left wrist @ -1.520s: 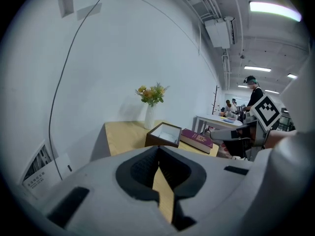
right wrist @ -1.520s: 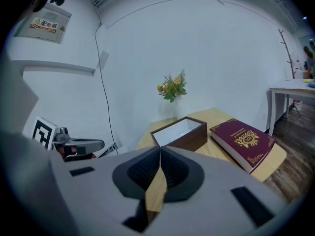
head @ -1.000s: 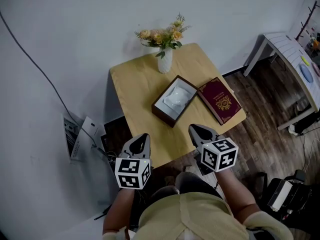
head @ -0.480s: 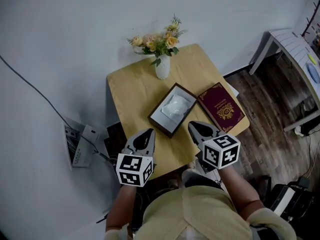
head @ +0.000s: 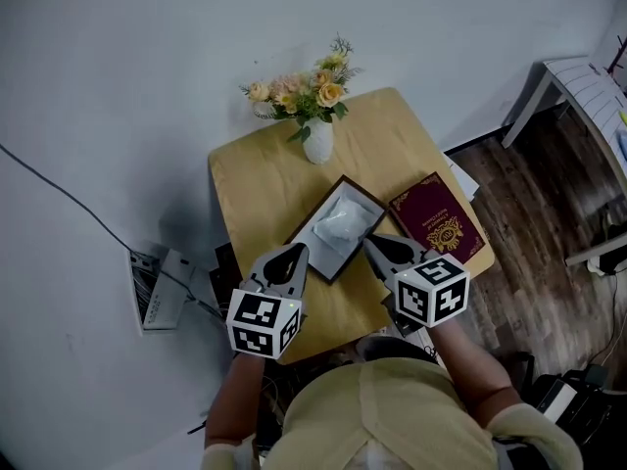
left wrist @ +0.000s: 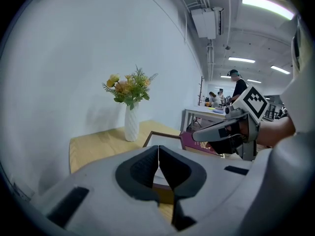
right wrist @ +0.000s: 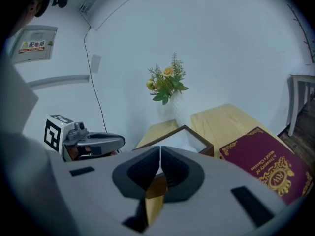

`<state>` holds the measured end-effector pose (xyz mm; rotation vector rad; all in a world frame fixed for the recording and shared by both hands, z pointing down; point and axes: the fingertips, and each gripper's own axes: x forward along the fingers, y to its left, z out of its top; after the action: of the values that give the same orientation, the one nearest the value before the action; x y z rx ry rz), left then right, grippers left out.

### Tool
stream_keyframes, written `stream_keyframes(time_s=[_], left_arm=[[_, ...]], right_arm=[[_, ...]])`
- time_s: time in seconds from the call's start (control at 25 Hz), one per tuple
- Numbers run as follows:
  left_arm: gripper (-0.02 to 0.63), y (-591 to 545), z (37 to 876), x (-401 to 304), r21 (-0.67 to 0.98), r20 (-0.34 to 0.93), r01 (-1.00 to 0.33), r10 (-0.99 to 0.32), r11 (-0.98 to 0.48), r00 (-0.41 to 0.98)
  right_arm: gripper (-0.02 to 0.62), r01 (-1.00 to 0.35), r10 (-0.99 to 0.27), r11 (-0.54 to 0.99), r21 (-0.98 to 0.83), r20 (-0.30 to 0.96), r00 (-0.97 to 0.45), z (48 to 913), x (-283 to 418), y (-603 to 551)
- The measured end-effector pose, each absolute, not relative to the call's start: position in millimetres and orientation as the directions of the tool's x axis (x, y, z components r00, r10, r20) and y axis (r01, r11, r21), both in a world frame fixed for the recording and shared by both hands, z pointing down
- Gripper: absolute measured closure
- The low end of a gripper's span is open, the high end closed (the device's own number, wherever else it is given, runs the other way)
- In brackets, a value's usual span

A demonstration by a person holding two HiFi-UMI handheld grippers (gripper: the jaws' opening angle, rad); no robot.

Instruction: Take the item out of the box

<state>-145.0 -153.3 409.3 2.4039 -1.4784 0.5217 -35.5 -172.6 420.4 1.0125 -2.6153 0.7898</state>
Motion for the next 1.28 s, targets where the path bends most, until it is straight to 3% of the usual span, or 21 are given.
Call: stream_keyframes(time_s=[0.28, 0.8, 1.04, 1.28], left_arm=[[0.584, -174.6, 408.6, -135.3, -0.019, 0.480, -0.872, -0.770, -0.489, 0.421], [0.584, -204.2, 417.8, -101.7, -0.121, 0.599, -0.699, -0.613, -0.705, 0.515], [0.584, -212.3, 437.9, -95.2, -0.216, 0.691, -0.562, -0.532, -0.799, 0.490], [0.584, -205.9, 463.3, -85.9, -0.249, 0.820, -0.312, -0.371, -0.917, 0.437]], right_arm=[[0.565, -0.654, -0.522, 0.626, -0.424, 0.396, -0.756, 424.5, -28.9, -184.8], [0.565, -0.586, -0.420, 0.666, -0.463, 0.417, -0.806, 432.1, -22.5, -202.5], [0.565, -0.566, -0.387, 0.668, -0.483, 0.423, -0.819, 438.0, -19.3, -207.8], [0.565, -0.545, -0.357, 0.678, -0.493, 0.428, -0.830, 439.8, -21.9, -210.9]])
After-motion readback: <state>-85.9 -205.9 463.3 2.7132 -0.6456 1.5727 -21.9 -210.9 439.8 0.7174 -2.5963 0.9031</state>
